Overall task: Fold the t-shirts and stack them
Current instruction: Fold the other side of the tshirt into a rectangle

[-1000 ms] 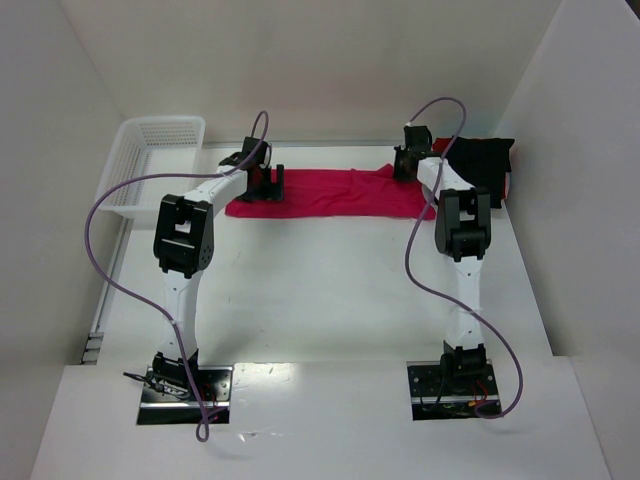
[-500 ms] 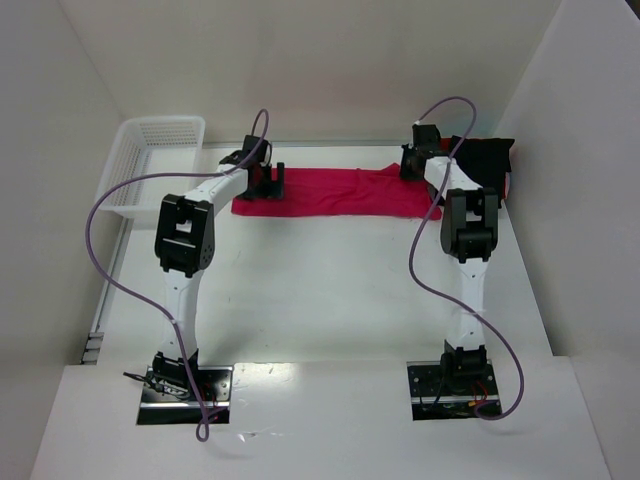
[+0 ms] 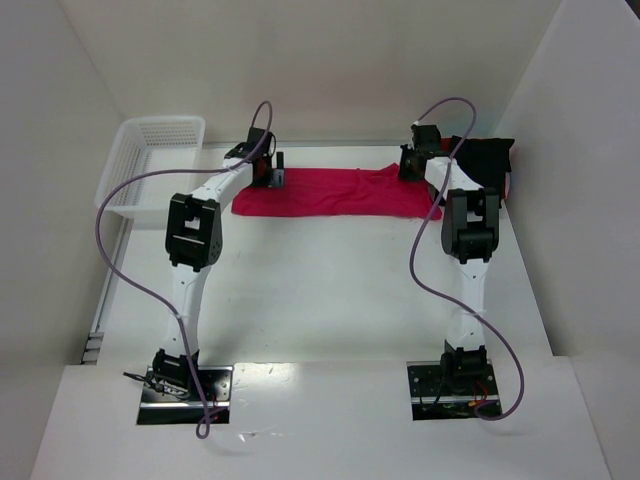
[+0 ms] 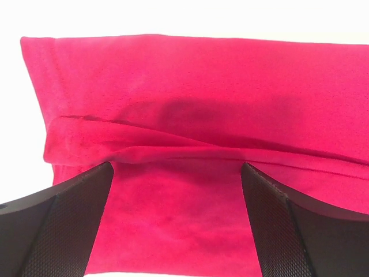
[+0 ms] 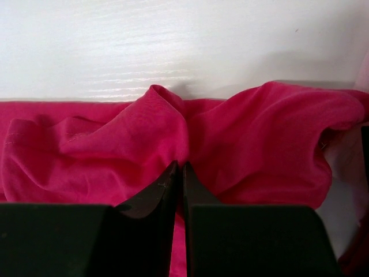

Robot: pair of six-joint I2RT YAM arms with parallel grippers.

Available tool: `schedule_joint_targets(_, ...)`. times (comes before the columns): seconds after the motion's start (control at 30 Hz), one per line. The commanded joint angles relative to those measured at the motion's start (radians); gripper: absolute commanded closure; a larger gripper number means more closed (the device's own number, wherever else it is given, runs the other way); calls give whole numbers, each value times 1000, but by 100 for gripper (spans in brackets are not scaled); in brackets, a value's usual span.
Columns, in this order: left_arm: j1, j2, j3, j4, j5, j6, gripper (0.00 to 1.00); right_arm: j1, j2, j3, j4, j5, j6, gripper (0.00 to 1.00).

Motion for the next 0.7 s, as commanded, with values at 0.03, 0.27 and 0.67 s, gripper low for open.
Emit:
schedule_joint_targets(0.03, 5, 43, 44, -54, -76, 21, 1, -6, -80, -15, 39, -13, -11, 89)
schedule_joint_targets(0.27, 5, 23, -25, -80, -66, 39, 2, -6, -71, -15, 39, 52, -11, 89)
schedule_joint_targets(0.67, 5, -69, -142, -146, 8, 39, 1, -35, -100, -15, 10, 160, 20, 86)
